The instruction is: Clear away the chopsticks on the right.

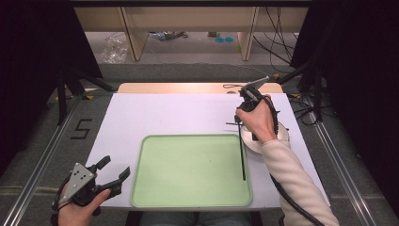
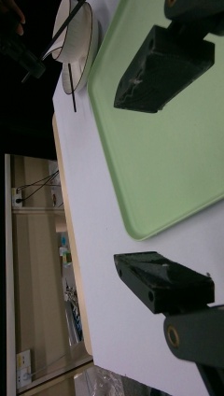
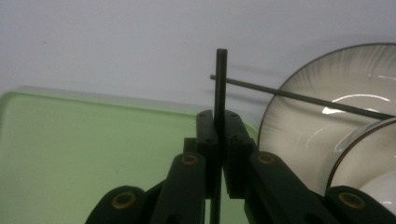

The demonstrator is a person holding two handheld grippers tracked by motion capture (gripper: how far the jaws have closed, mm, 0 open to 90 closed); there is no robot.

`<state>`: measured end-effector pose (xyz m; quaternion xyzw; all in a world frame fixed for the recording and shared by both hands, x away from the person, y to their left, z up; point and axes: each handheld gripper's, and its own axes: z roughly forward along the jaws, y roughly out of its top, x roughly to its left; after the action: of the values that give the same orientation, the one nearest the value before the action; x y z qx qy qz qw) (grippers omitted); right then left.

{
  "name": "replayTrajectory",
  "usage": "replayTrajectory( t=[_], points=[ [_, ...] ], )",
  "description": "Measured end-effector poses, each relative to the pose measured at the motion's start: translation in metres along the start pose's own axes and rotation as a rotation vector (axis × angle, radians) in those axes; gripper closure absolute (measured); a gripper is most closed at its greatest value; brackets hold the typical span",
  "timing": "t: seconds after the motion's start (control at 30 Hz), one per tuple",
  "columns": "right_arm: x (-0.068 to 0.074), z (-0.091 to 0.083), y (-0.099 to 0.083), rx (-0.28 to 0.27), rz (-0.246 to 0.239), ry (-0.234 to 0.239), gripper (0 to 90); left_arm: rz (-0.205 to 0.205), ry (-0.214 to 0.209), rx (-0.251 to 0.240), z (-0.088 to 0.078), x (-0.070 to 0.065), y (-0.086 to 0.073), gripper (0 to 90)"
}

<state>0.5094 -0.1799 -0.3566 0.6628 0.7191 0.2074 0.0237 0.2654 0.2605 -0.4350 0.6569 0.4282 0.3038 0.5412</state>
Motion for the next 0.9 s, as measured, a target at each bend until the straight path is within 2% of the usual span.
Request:
replayTrajectory(
  t=[0.07,0.2,0.23,0.3,0.4,0.43,0.47,0.53,0.57,0.6,0.63,0.67,0.7,0.73,0.77,0.83,0.87,0.9],
  points=[
    [-0.001,0.008,-0.004,0.024,0.002,-0.001,88.0,0.0,0.0,0.0,0.0,0.0,0.0,20.6],
    [-0.002,0.026,-0.013,0.071,0.029,-0.033,88.0,0.0,-0.002,0.001,0.0,0.0,0.0,20.6],
    [-0.004,0.03,-0.015,0.081,0.023,-0.039,88.0,0.001,-0.002,0.001,0.0,0.0,0.0,20.6],
    [-0.005,0.039,-0.016,0.109,0.056,-0.039,88.0,0.002,-0.002,0.0,0.0,0.0,0.0,20.6],
    [-0.005,0.045,-0.017,0.15,0.07,-0.054,88.0,-0.001,-0.002,-0.001,0.0,0.0,0.0,20.6],
    [-0.006,0.046,-0.017,0.153,0.051,-0.055,88.0,0.001,-0.003,0.001,0.0,0.0,0.0,20.6],
    [-0.005,0.046,-0.018,0.169,0.064,-0.059,88.0,0.002,-0.004,0.001,0.0,0.0,0.0,20.6],
    [-0.008,0.05,-0.019,0.157,0.023,-0.063,88.0,0.001,-0.003,-0.002,0.0,0.0,0.0,20.6],
    [-0.005,0.05,-0.019,0.2,0.062,-0.069,88.0,0.0,-0.002,-0.002,0.0,0.0,0.0,20.6],
    [-0.006,0.053,-0.02,0.191,0.051,-0.074,88.0,0.001,-0.004,-0.002,0.0,0.0,0.0,20.6],
    [-0.005,0.055,-0.021,0.196,0.076,-0.076,88.0,0.002,-0.004,-0.001,0.0,0.0,0.0,20.6],
    [-0.006,0.054,-0.021,0.226,0.057,-0.084,87.9,0.004,-0.004,-0.001,0.0,0.0,0.0,20.6],
    [-0.005,0.058,-0.022,0.204,0.098,-0.071,88.0,0.006,-0.005,-0.001,0.0,0.0,0.0,20.6],
    [-0.005,0.058,-0.021,0.223,0.092,-0.088,87.9,0.005,-0.005,0.0,0.0,0.0,0.0,20.6],
    [-0.008,0.058,-0.022,0.227,0.058,-0.091,88.0,0.0,-0.006,-0.001,0.0,0.0,0.0,20.7],
    [-0.008,0.062,-0.022,0.23,0.067,-0.096,87.9,0.001,-0.007,0.0,0.0,0.0,0.0,20.7],
    [-0.009,0.064,-0.023,0.238,0.047,-0.105,87.9,0.005,-0.006,-0.001,0.0,0.0,0.0,20.7],
    [-0.008,0.067,-0.024,0.245,0.079,-0.115,87.9,0.006,-0.004,-0.002,0.0,-0.001,0.001,20.7]
  ],
)
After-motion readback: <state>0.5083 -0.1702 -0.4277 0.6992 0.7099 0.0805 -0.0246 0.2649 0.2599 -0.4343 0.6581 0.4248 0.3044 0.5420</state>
